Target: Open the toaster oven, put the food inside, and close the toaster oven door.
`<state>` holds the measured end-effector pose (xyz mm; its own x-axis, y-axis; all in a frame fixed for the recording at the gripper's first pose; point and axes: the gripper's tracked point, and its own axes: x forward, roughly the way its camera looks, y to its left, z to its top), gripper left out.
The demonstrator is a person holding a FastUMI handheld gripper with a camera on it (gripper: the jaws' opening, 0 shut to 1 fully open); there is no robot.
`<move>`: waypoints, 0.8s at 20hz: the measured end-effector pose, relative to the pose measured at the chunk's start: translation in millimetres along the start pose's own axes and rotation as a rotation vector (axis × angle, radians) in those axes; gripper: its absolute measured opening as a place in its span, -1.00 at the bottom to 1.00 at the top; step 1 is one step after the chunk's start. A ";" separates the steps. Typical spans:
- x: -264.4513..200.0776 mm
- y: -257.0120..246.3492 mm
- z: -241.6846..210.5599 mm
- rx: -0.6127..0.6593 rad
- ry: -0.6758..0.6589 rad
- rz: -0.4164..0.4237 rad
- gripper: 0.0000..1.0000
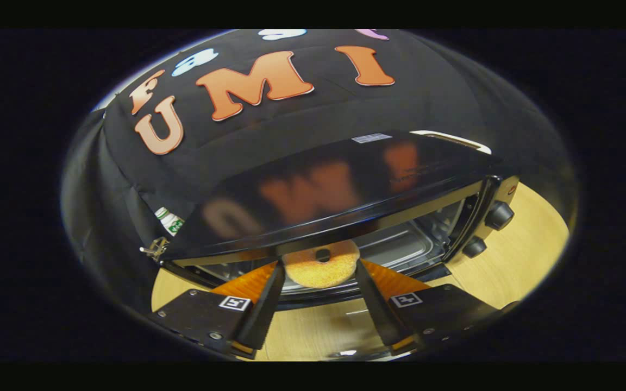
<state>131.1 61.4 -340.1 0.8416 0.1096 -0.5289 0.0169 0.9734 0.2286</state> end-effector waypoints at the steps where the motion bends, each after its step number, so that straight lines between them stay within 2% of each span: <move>1: -2.4 -2.1 -0.9 -0.013 -0.001 -0.010 0.74; 3: -8.4 -7.1 -4.9 -0.056 -0.004 -0.030 0.96; 9: -52.2 -25.2 -14.0 -0.180 -0.021 -0.071 0.98; 16: -104.7 -35.1 -39.8 -0.252 -0.006 -0.060 0.97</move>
<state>20.9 23.7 -325.3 0.8464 0.0496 -0.5302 -0.0674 0.9976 -0.0143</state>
